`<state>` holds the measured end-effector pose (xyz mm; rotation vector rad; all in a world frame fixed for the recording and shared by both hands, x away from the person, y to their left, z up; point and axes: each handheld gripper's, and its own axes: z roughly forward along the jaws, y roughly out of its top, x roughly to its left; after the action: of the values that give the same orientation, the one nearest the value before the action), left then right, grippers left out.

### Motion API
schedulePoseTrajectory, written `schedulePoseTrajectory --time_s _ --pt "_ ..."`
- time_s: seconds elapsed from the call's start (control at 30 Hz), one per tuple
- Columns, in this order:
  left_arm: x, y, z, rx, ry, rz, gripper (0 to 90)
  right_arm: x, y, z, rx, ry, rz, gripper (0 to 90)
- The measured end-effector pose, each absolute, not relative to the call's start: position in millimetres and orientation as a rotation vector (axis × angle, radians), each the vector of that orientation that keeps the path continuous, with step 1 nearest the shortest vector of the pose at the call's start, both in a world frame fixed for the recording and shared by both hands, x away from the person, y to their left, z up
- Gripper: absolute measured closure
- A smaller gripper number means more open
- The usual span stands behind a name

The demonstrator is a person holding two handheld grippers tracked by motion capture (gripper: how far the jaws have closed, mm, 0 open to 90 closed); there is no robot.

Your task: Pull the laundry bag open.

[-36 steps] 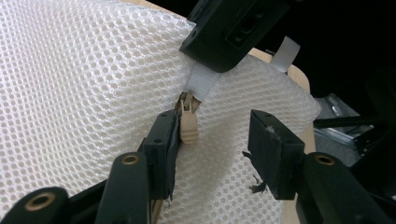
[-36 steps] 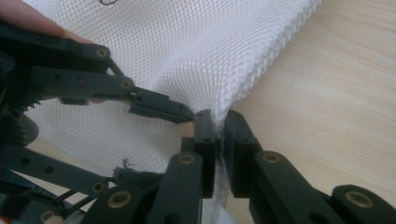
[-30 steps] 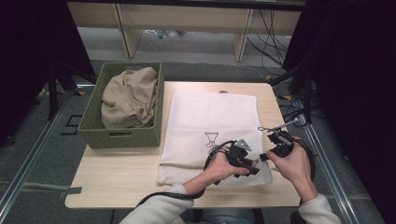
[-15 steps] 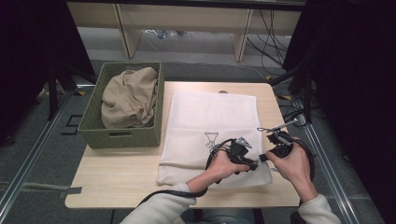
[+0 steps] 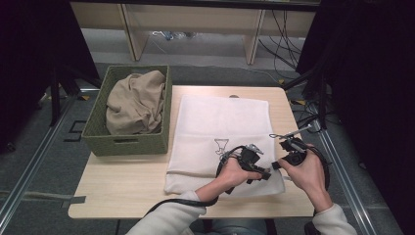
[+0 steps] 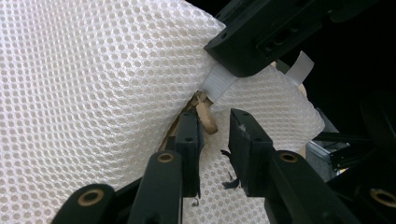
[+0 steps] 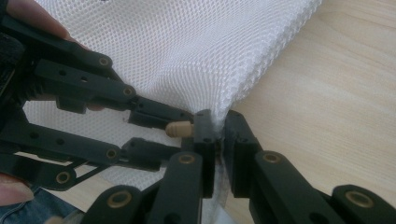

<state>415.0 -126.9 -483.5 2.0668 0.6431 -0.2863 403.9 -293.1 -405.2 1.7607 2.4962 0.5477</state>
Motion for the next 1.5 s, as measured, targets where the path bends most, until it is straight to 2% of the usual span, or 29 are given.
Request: schedulePoseTrajectory --time_s 0.17,0.27,0.43,0.53,0.67,0.93,1.5 --pt "415.5 -127.1 -483.8 2.054 0.668 -0.307 70.7 403.7 -292.0 -405.6 1.786 2.485 0.539 85.0" --pt "417.1 -126.2 -484.0 2.064 0.676 -0.301 74.5 404.1 -292.7 -406.3 1.767 2.488 0.544 85.0" --pt "416.4 -127.5 -483.0 2.058 0.682 -0.312 75.4 405.1 -294.4 -407.9 1.722 2.503 0.563 85.0" --pt "417.8 -125.7 -480.8 2.093 0.697 -0.250 77.9 404.8 -293.5 -407.9 1.753 2.493 0.539 85.0" --pt "415.8 -127.5 -480.3 2.095 0.685 -0.235 81.5 404.8 -292.8 -408.1 1.758 2.490 0.539 85.1" --pt "416.4 -126.3 -478.7 2.097 0.708 -0.250 85.7 404.6 -293.0 -408.4 1.755 2.493 0.537 85.1" --pt "408.7 -113.4 -470.4 2.116 0.720 -0.235 86.3 404.5 -296.7 -413.0 1.818 2.457 0.474 85.3"
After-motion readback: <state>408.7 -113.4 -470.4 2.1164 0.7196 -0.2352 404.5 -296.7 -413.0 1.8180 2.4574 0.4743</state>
